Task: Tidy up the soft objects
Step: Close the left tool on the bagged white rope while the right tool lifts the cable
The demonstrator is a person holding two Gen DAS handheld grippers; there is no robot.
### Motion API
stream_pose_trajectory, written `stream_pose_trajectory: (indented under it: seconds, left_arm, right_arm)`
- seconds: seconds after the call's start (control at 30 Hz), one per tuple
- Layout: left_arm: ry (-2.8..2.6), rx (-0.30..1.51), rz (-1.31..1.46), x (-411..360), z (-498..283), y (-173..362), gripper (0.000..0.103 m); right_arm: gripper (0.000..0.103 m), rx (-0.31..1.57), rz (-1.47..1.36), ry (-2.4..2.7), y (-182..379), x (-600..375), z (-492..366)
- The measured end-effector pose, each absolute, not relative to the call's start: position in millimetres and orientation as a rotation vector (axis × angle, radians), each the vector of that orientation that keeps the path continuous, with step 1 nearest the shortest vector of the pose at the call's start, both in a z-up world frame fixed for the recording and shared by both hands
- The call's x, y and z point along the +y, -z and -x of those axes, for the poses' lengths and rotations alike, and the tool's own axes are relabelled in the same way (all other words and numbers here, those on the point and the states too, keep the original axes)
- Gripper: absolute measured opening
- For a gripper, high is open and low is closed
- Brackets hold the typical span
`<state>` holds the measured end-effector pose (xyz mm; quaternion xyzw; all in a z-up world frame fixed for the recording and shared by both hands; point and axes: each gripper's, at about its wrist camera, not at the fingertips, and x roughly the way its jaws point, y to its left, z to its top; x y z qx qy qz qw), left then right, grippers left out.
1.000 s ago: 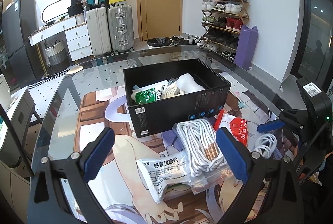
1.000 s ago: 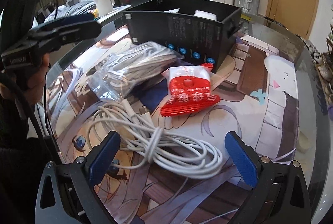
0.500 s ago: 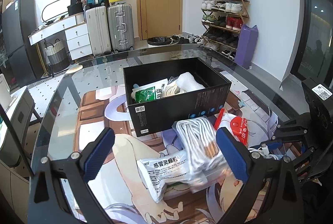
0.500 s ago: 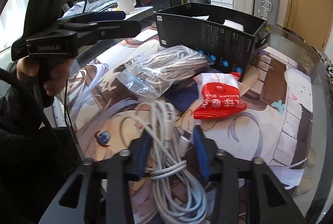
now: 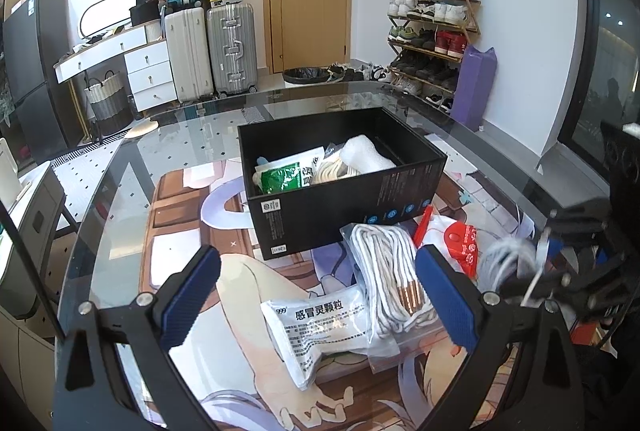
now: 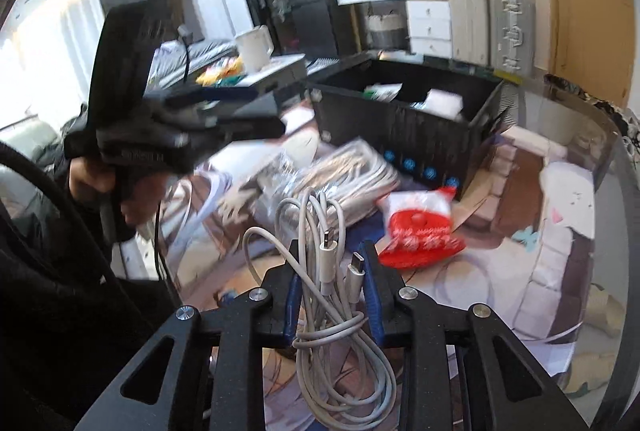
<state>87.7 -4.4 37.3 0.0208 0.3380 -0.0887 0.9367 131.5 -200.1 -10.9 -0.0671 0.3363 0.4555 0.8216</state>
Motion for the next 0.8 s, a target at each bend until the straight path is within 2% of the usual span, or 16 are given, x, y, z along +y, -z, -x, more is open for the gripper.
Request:
stream_pose_trajectory:
  seconds: [0.37,0.8]
  left_arm:
    - [0.208,0.722,-0.063,-17,-88,-28,0.098]
    - [0.236,0.803,-0.067,-48,-94,-1,0.098]
  right_arm:
    - [0.027,0.639,0.016,-0.895,-6,-218,-142]
    - [0.027,0.641,0.010,-0.870,-7,-224,-144]
